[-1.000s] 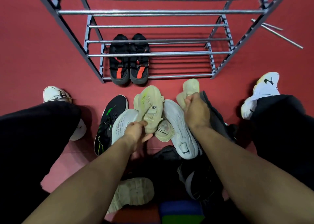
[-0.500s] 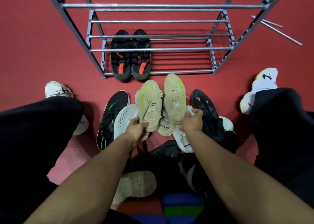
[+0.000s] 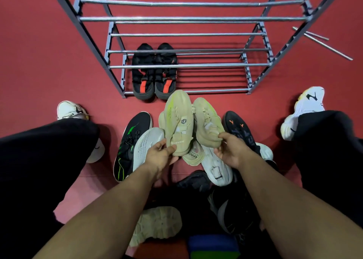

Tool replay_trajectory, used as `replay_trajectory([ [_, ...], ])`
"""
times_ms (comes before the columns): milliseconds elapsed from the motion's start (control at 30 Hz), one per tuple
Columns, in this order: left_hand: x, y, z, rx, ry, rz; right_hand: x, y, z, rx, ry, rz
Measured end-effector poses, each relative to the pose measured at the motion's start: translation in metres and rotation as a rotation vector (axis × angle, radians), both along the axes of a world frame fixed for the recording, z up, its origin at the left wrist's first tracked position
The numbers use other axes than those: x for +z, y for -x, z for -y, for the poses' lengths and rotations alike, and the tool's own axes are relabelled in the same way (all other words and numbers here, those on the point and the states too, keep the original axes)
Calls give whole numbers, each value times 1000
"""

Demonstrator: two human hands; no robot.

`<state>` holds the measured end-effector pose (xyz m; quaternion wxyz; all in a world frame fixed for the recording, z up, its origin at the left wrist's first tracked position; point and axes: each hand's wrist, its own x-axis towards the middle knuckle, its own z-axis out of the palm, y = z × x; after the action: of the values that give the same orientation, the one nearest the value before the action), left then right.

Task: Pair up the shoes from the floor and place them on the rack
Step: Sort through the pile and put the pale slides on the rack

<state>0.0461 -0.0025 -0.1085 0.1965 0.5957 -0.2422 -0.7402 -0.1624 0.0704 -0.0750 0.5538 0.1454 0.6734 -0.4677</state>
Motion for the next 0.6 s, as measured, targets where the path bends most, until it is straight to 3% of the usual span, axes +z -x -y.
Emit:
replay_trajectory([
  [100, 5, 16, 6, -8, 27, -24, 4, 15, -9, -55, 71, 57],
  [333, 17, 92, 48, -100, 72, -36, 13, 65, 32, 6, 37, -298],
  [600, -15, 156, 129, -26, 105, 52, -26, 123, 119, 84, 70, -422],
])
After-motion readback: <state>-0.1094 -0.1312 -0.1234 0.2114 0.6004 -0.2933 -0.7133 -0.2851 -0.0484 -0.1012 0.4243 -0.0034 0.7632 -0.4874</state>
